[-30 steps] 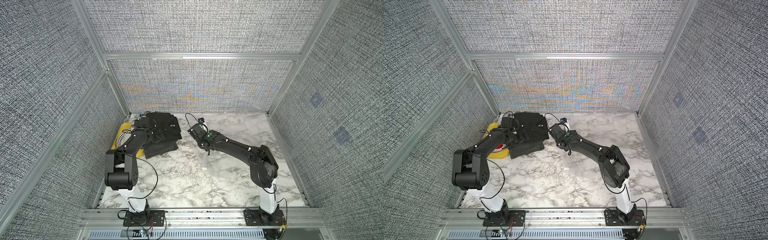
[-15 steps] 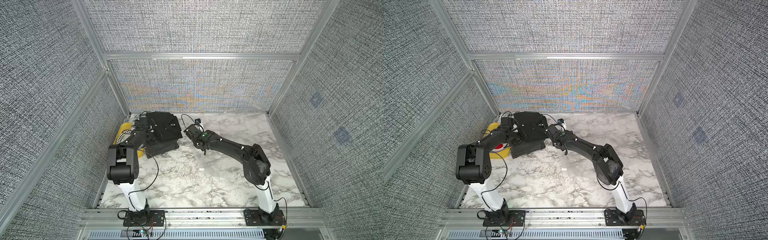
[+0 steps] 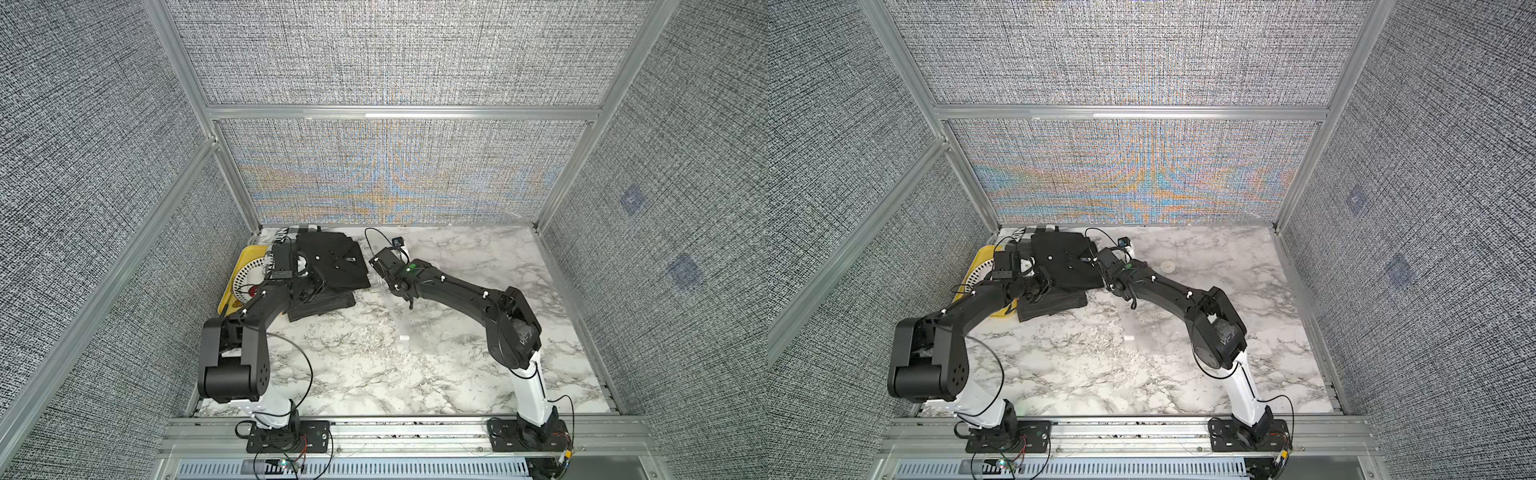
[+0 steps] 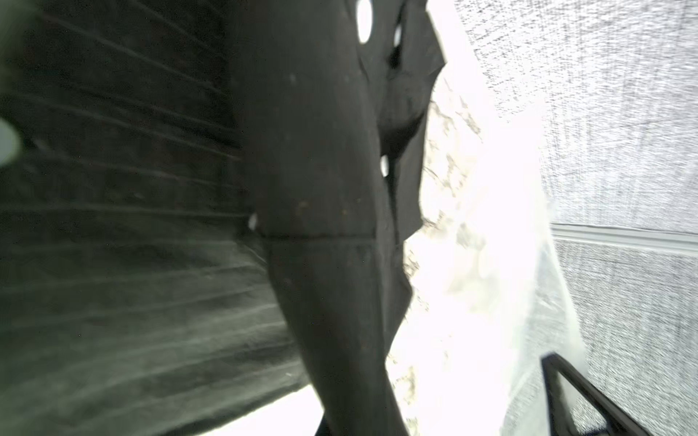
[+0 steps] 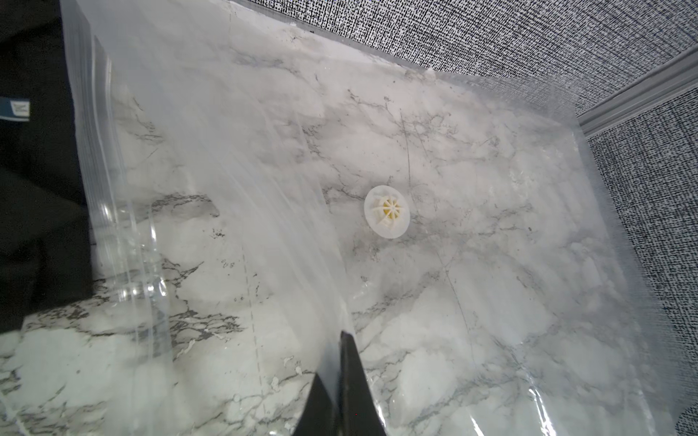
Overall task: Place the folded shirt into the vacuum bag
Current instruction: Pick up the shirt from the center of the board, then place the shirt in the vacuum bag.
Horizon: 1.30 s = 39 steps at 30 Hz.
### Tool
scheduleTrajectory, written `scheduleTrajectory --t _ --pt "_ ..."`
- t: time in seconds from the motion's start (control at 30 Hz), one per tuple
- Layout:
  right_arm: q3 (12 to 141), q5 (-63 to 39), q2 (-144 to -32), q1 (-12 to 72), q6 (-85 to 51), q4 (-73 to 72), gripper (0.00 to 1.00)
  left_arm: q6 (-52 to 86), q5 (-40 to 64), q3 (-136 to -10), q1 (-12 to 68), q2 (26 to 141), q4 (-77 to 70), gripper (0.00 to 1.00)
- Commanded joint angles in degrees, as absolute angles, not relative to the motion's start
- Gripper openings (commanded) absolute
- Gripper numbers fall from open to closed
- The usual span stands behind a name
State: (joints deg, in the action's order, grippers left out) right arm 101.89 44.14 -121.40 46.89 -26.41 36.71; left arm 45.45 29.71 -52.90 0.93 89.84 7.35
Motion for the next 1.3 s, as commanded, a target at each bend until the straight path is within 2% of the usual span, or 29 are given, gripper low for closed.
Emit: scheduleTrajectory --t 0.0,0.13,0.3,0.83,1.1,1.27 --pt "101.41 43.84 -121.48 46.94 -27.11 36.96 0.0 48.07 31.78 -49.68 0.95 85.24 5.1 0.0" --pt "101.01 42.25 -121.71 46.89 -27.31 36.41 0.0 51.33 32.71 -47.98 0.94 82.18 1.95 0.0" --pt "102.05 39.23 -122.26 46.93 -27.92 36.65 0.0 56.23 37.22 -52.97 1.56 85.06 -2.61 0.0" --pt "106.09 36.13 -121.28 45.38 -30.77 41.37 0.0 62.57 36.91 -63.87 9.15 91.55 -7.73 0.0" --pt "105.45 33.91 -119.68 44.51 -32.08 41.04 0.0 68.27 36.47 -62.01 17.2 97.24 -17.08 0.0" --pt "103.56 31.21 -119.98 44.04 -33.37 40.37 0.0 72.2 34.96 -58.72 18.7 98.37 -22.88 0.0"
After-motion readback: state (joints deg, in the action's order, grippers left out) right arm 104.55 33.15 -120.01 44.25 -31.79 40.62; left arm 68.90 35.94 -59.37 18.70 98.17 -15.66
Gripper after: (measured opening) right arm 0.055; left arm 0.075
